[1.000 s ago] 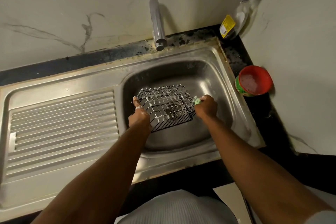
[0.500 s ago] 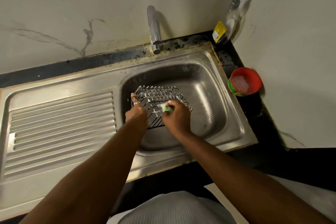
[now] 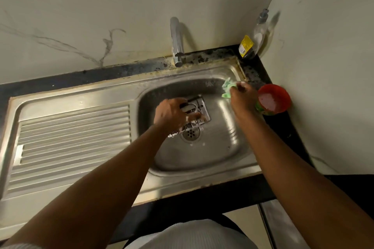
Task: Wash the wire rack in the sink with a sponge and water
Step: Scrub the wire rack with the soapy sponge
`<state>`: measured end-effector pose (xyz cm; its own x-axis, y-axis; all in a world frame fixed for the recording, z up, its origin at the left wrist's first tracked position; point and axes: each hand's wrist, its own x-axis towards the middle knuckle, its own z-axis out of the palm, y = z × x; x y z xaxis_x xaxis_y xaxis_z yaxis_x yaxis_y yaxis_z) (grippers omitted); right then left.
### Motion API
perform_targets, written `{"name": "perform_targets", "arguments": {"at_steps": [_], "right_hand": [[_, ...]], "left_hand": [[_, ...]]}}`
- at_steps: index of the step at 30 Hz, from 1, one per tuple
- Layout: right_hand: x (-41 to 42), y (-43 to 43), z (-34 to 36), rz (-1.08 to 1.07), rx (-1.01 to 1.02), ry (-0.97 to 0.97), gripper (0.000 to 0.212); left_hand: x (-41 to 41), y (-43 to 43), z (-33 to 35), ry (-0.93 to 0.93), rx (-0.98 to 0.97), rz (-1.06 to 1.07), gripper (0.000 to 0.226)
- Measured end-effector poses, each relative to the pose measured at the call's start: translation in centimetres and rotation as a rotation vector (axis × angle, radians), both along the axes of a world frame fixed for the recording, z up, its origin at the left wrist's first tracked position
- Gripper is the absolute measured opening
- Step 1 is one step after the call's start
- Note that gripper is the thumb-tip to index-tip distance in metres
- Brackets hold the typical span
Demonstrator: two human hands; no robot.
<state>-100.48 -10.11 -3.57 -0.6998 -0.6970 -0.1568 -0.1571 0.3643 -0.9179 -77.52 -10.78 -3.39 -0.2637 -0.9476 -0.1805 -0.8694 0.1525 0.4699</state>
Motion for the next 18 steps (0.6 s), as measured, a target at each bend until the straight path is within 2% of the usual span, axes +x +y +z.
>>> {"name": "perform_targets", "arguments": {"at_steps": [4,6,8,11,13,16,18], "right_hand": [[-2.2,0.4,-0.7,-0.025,0.056,-0.006,0.019],[-2.1,0.9,-1.3,0.06,0.069,-0.001,0.018],[-1.4,1.4,-2.0,0.194,0.097,0.023,0.017],[0.0,2.2,-3.3,0.48,0.168,0.068,0.021],[0.9,2.5,-4.5,0.693,0.222,0.137,0.024],[2.0,3.1,-7.1,0.96,0.301,0.295,0.024],[2.7,3.6,-7.9,1.06,0.328,0.336,0.025]], "left_hand": [[0.7,0.2,-0.6,-0.123,-0.096,-0.468,0.06],[1.1,0.6,-1.6,-0.16,-0.148,-0.593,0.046],[1.5,1.1,-3.1,-0.176,-0.167,-0.65,0.047],[1.9,1.9,-4.0,-0.234,-0.166,-0.672,0.058],[2.4,2.4,-4.2,-0.228,-0.153,-0.618,0.057],[3.8,3.0,-5.0,-0.127,-0.092,-0.449,0.057],[4.7,3.3,-5.9,-0.055,-0.058,-0.348,0.053]]}}
